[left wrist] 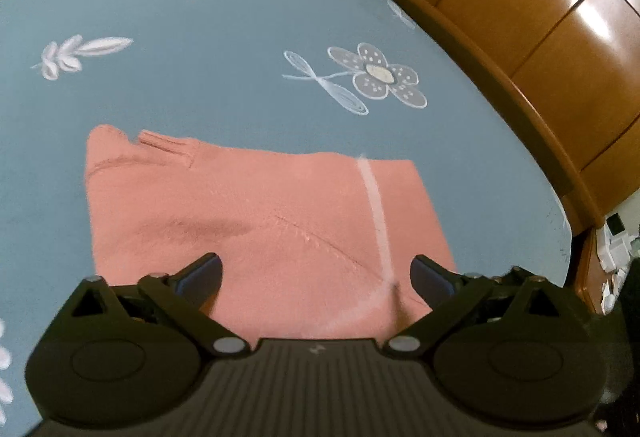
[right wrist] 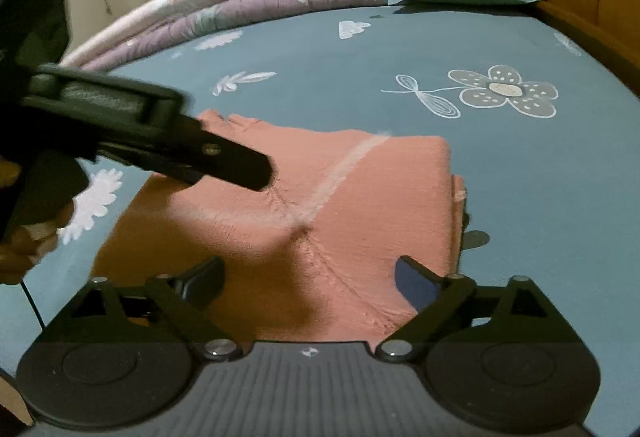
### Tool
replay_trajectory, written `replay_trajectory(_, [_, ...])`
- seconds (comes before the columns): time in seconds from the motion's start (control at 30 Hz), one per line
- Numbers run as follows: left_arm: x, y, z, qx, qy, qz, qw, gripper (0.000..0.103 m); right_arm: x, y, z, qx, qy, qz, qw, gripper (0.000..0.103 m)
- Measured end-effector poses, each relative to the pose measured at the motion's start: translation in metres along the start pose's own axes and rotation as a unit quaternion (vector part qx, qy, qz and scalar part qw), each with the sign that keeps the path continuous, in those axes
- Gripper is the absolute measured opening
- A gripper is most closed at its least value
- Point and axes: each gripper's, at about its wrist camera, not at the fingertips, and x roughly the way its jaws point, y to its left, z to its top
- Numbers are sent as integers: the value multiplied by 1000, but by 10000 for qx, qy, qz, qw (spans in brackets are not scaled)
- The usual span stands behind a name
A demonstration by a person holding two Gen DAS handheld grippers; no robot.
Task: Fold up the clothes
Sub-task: 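Lay the folded side down and open the right tool, then withdraw both open tools from the folded sweater, then move the right tool to the sweater's folded edge and close on it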
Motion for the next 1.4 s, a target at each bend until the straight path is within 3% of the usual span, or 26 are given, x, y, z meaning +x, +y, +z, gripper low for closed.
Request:
replay_trajectory(0.17, [-3,-5,15,189,72,-184,9996,101,-1,1,-5,343,-210,-143,9991,99])
replay_trajectory(0.33, [-6,-15,18,724,105,-521,9960,102,1,3,-5,695,-350,-282,9966,103])
replay_trajectory(0.43, [3,-9,18,865,383,-339,9949,101,1,11,-3,791,-375,-525,9948,103])
replay_trajectory(0.6, [-43,13,14,1195,-85,-398,9920,102,-19,24,-1,997,-475,-864,9901,103])
replay_trajectory(0.77, [-79,49,3,1236,-328,-27,9918,102,-36,33,-5,1279,-529,-1090,9843,103])
replay_trajectory(1.03, [-92,101,-21,1101,-22,463,9928,102,-38,56,-3,1286,-469,-1224,9830,103])
replay_trajectory(1.4, [-101,103,-36,1051,-37,457,9934,102,-16,58,-3,1325,-60,-1371,9816,103])
